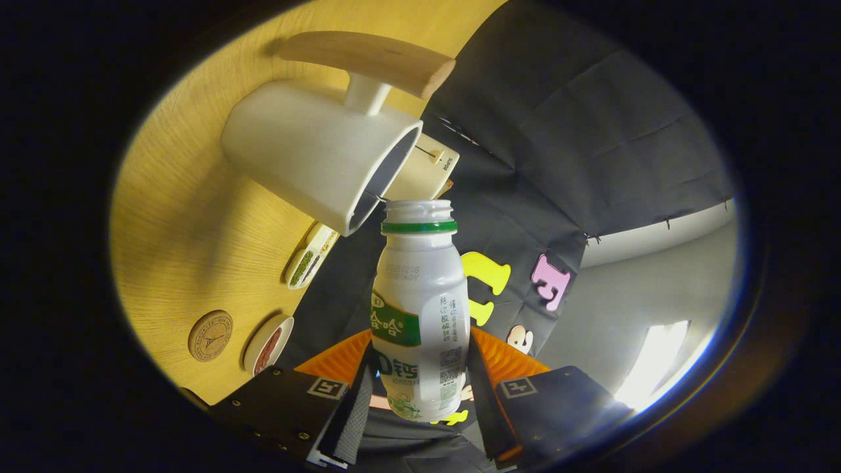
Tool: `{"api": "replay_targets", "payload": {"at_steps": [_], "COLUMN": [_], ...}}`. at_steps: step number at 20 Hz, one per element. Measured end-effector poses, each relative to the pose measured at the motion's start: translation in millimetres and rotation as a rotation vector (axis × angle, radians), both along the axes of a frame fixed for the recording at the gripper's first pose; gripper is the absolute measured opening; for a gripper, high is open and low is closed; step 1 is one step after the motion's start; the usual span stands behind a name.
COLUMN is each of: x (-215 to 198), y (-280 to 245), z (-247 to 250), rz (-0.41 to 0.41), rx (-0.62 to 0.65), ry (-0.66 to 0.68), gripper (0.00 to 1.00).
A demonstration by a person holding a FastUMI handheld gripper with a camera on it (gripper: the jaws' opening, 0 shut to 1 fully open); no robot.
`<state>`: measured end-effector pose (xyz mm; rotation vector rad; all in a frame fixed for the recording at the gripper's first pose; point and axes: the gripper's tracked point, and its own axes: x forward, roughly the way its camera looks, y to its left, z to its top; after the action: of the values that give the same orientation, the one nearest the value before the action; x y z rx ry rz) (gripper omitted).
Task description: Take the bottle from table, then pour the juice into the cup, finally place the bottle on the coaster
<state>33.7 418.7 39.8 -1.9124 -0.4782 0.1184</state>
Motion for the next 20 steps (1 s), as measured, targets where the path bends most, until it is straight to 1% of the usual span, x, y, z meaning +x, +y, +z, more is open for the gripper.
{"api": "replay_targets", "payload": {"at_steps": [3, 6, 15, 20], "x": [-2, -3, -9, 0], "y": [1, 3, 8, 11], "z": [1, 5, 13, 25], "rz": [0.006, 0.025, 0.060, 0.074], "rx": [-0.020, -0.054, -0.113, -0.146], "ry": [-0.020, -0.081, -0.154, -0.202], "gripper": [0.69, 0.69, 0.69, 0.69]}}
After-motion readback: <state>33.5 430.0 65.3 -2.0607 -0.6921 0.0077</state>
